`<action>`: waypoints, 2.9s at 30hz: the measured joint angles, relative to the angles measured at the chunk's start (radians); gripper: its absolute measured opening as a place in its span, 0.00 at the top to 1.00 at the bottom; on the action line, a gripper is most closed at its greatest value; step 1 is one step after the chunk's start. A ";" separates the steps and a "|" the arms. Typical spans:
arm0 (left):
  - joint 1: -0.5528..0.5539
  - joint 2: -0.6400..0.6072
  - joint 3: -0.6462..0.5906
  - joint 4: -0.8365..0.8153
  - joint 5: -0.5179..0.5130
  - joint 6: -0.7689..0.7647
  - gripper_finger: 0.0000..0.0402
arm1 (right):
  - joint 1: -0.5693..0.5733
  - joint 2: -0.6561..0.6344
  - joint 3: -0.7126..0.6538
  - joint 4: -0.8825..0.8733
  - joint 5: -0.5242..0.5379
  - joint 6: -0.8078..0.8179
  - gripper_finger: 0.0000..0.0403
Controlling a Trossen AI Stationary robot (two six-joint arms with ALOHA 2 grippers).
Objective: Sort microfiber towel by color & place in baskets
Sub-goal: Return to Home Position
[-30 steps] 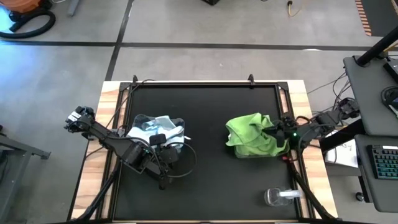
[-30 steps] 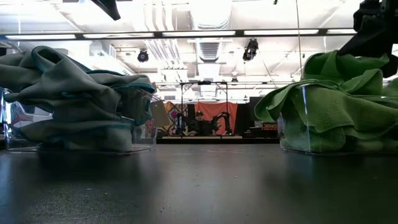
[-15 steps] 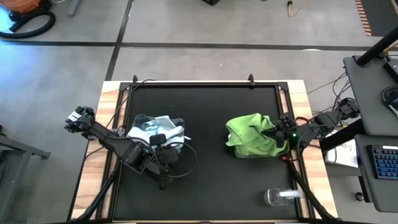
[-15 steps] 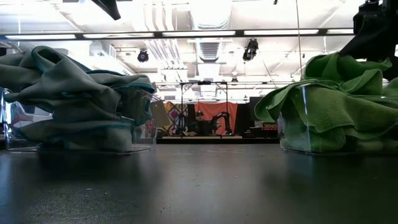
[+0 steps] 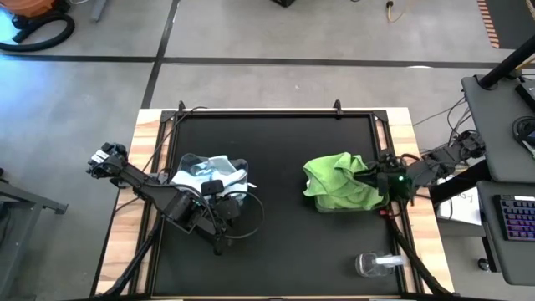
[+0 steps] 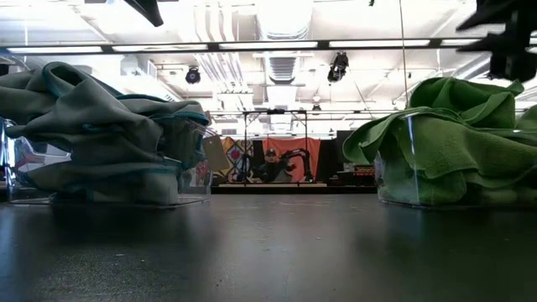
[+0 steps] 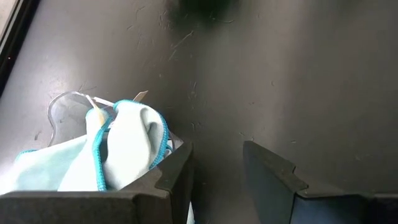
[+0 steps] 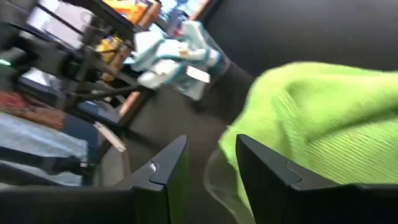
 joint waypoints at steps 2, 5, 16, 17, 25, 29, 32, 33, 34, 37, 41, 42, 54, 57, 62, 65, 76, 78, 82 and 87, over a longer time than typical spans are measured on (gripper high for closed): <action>0.000 0.000 0.000 0.006 0.000 0.000 0.69 | 0.000 0.010 0.033 0.016 -0.002 -0.021 0.67; 0.000 0.000 0.000 0.020 -0.021 0.024 0.69 | 0.000 0.037 0.070 0.064 -0.005 -0.092 0.68; -0.001 -0.043 0.040 0.020 -0.135 0.129 0.69 | 0.000 0.240 0.195 0.281 -0.085 -0.349 0.71; -0.004 -0.048 0.050 0.020 -0.140 0.137 0.69 | 0.000 0.261 0.204 0.279 -0.086 -0.350 0.71; -0.021 -0.065 0.140 -0.012 -0.156 0.312 0.69 | 0.000 0.454 0.232 0.403 -0.222 -0.408 0.71; -0.025 -0.064 0.182 -0.012 -0.152 0.348 0.69 | 0.001 0.554 0.228 0.531 -0.275 -0.416 0.71; -0.025 -0.060 0.208 0.005 -0.176 0.325 0.69 | 0.000 0.599 0.233 0.613 -0.266 -0.412 0.71; -0.024 -0.054 0.217 0.016 -0.190 0.295 0.69 | 0.000 0.618 0.233 0.613 -0.265 -0.412 0.71; -0.023 -0.049 0.225 0.021 -0.202 0.255 0.69 | 0.000 0.634 0.233 0.618 -0.259 -0.408 0.71; -0.024 -0.027 0.248 0.030 -0.191 0.164 0.69 | 0.000 0.671 0.250 0.590 -0.254 -0.301 0.71; -0.027 0.001 0.280 0.030 -0.149 0.191 0.69 | 0.007 0.698 0.281 0.618 -0.255 -0.310 0.72; -0.027 0.010 0.288 0.032 -0.149 0.189 0.69 | 0.008 0.709 0.288 0.611 -0.257 -0.330 0.72; -0.028 0.080 0.321 0.019 -0.095 0.229 0.69 | 0.011 0.796 0.372 0.601 -0.365 -0.576 0.74; -0.049 0.052 0.256 0.090 -0.095 0.216 0.69 | 0.013 0.794 0.364 0.606 -0.391 -0.600 0.74; -0.096 -0.037 0.059 0.386 -0.062 0.296 0.69 | 0.020 0.793 0.360 0.590 -0.392 -0.628 0.74; -0.108 -0.099 -0.083 0.596 0.035 0.371 0.69 | 0.022 0.793 0.360 0.588 -0.397 -0.634 0.74; -0.111 -0.375 -0.608 1.232 0.229 0.476 0.69 | 0.022 0.794 0.360 0.582 -0.397 -0.664 0.77; -0.111 -0.416 -0.704 1.329 0.234 0.476 0.69 | 0.022 0.794 0.360 0.582 -0.397 -0.666 0.77; -0.111 -0.486 -0.868 1.538 0.277 0.489 0.69 | 0.022 0.794 0.360 0.582 -0.397 -0.667 0.77; -0.111 -0.568 -1.011 1.676 0.298 0.514 0.69 | 0.022 0.794 0.360 0.581 -0.397 -0.709 0.79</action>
